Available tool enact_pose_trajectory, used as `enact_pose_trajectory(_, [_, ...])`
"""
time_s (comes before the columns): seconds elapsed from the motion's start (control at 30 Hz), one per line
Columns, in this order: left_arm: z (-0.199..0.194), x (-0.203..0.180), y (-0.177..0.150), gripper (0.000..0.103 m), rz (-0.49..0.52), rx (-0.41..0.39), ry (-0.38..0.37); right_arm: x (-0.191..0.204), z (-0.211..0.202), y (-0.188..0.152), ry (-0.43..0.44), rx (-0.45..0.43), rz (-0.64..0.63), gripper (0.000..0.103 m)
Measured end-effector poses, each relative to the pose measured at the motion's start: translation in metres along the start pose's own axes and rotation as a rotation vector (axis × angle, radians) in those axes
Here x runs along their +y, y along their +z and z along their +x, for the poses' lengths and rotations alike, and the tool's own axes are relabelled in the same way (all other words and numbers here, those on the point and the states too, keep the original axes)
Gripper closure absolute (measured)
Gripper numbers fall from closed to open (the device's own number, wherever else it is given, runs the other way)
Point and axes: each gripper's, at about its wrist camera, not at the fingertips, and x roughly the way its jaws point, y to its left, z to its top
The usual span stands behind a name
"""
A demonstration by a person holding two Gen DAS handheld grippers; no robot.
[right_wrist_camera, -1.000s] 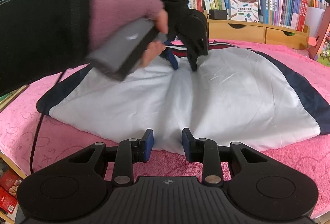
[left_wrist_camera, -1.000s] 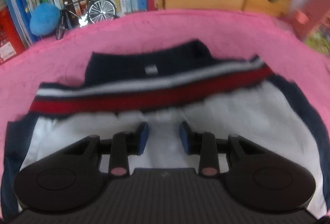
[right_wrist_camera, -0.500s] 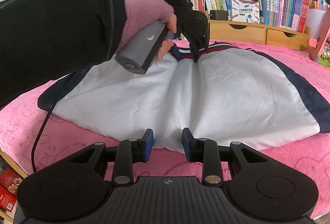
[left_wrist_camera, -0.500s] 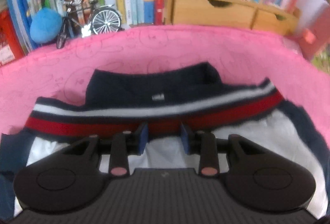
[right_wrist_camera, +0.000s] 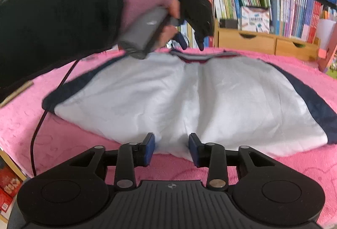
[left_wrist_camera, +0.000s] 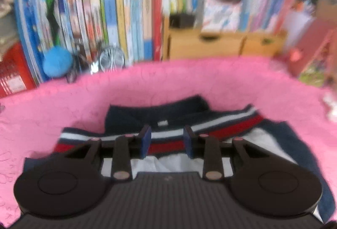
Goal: Fold clothes
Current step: 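Grasp the navy side of the jacket with the right gripper and lift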
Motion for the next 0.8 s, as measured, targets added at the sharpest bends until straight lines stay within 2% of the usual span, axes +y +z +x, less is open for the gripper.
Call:
enact_pose_trajectory(0.13, [-0.064,0.002,-0.043,0.071,-0.033,-0.125,-0.02,-0.019,-0.026,0.004,0.02,-0.133,0.031,0.051])
enact_pose_trajectory(0.23, [-0.095,-0.004,-0.089,0.071,-0.071,-0.166,-0.02,-0.053,-0.046,0.001,-0.044,-0.184,0.118,0.049])
enact_pose_trajectory(0.3, [-0.109,-0.013,-0.118,0.071,-0.087,-0.178,-0.008,-0.077,-0.055,-0.002,-0.118,-0.191,0.2,0.049])
enact_pose_trajectory(0.4, [-0.124,-0.03,-0.144,0.071,-0.061,-0.176,0.0,-0.113,-0.066,-0.008,-0.228,-0.198,0.334,0.049])
enact_pose_trajectory(0.53, [-0.126,-0.056,-0.161,0.071,0.014,-0.137,-0.012,-0.146,-0.068,-0.013,-0.338,-0.191,0.433,0.049])
enact_pose_trajectory(0.67, [-0.117,-0.068,-0.172,0.071,0.011,-0.093,0.006,-0.163,-0.063,-0.023,-0.386,-0.17,0.512,0.048])
enact_pose_trajectory(0.8, [-0.109,-0.071,-0.178,0.071,0.004,-0.051,0.032,-0.172,-0.053,-0.027,-0.391,-0.152,0.561,0.047])
